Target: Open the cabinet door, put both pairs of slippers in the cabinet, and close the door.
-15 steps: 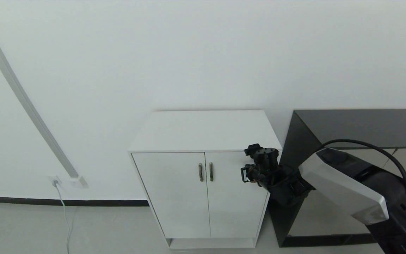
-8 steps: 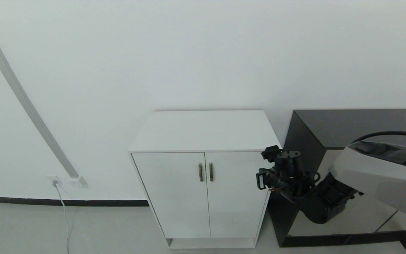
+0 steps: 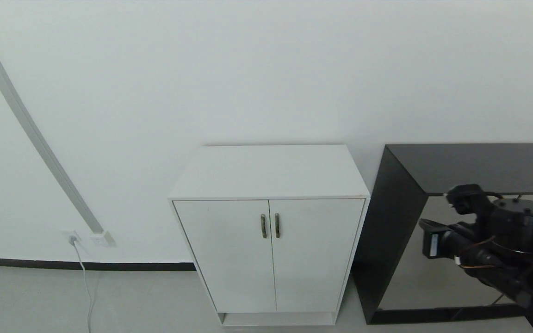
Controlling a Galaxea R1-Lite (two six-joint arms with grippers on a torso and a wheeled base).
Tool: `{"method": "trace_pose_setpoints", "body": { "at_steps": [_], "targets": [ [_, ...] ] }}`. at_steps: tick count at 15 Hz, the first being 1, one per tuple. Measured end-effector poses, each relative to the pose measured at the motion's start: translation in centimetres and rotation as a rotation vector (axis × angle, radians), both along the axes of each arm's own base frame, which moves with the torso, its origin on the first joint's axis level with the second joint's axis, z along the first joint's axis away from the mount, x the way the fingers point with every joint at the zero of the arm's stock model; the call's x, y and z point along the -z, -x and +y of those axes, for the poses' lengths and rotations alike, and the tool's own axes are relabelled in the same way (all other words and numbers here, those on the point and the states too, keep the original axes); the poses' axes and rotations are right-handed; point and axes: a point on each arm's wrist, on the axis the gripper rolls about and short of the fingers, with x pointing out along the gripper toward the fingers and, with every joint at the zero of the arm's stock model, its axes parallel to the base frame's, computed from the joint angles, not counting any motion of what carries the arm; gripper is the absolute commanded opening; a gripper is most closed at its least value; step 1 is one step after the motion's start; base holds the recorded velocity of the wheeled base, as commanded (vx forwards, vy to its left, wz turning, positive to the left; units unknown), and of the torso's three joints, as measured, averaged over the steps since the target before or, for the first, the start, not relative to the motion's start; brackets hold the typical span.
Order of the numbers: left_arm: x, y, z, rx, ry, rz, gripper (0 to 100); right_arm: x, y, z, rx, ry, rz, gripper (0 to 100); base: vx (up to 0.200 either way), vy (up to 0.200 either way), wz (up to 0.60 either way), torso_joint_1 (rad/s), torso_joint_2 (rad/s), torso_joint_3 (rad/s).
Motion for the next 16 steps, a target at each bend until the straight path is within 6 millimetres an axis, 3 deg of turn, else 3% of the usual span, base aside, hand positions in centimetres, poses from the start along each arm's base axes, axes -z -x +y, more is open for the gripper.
{"method": "trace_pose_setpoints", "body": {
  "at_steps": [2,5,12,16],
  "targets": [
    [0.0,0.0,0.0,0.0,0.0,0.0,0,-1.0,3.3,-3.1,0.085,-0.003,-0.013,0,0.0,0.0,0.0,0.0,0.0,0.0],
    [0.0,0.0,0.0,0.0,0.0,0.0,0,-1.7,8.1,-5.4,0.151,-0.001,-0.015,0,0.0,0.0,0.0,0.0,0.0,0.0],
    [0.0,0.0,0.0,0.0,0.0,0.0,0,-2.6,17.7,-6.9,0.138,0.008,0.075,0,0.0,0.0,0.0,0.0,0.0,0.0],
    [0.0,0.0,0.0,0.0,0.0,0.0,0,-2.1,23.2,-7.3,0.056,-0.026,0.032,0,0.0,0.0,0.0,0.0,0.0,0.0]
  ]
}}
